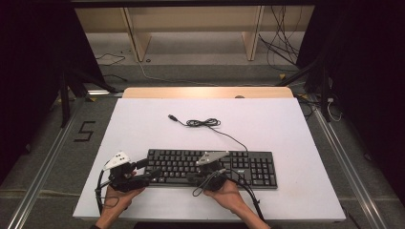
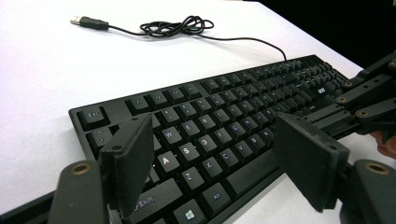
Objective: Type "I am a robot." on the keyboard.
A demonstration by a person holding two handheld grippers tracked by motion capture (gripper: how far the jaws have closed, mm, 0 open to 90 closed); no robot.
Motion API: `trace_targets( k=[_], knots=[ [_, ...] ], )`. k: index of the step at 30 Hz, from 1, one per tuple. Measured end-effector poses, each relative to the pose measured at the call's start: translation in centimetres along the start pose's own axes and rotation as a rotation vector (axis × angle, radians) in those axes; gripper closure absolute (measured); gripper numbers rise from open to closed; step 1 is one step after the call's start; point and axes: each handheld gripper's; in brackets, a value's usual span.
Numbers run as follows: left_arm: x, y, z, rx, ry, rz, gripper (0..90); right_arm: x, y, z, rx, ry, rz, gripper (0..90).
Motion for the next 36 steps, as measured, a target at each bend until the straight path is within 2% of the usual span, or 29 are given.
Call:
trace_targets(
  k=[18, 28, 36],
  knots=[
    [0.0, 0.0, 0.0, -0.002, -0.008, -0.005, 28.9, -0.6, -0.6, -0.1, -0.025, 0.017, -0.033, 90.0],
    [0.0, 0.0, 0.0, -0.002, -0.010, -0.006, 28.9, -1.1, -1.0, 0.1, -0.045, 0.047, -0.059, 90.0],
    [-0.1, -0.1, 0.1, -0.003, -0.012, -0.008, 28.9, -1.2, -1.0, 0.1, -0.046, 0.045, -0.053, 90.0]
  ],
)
Point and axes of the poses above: each handheld gripper's, and its own axes: y roughly backward along the jaws, x roughly out of its top, z roughly to its right, and after that the axes turned 15 degrees about z, right-handed
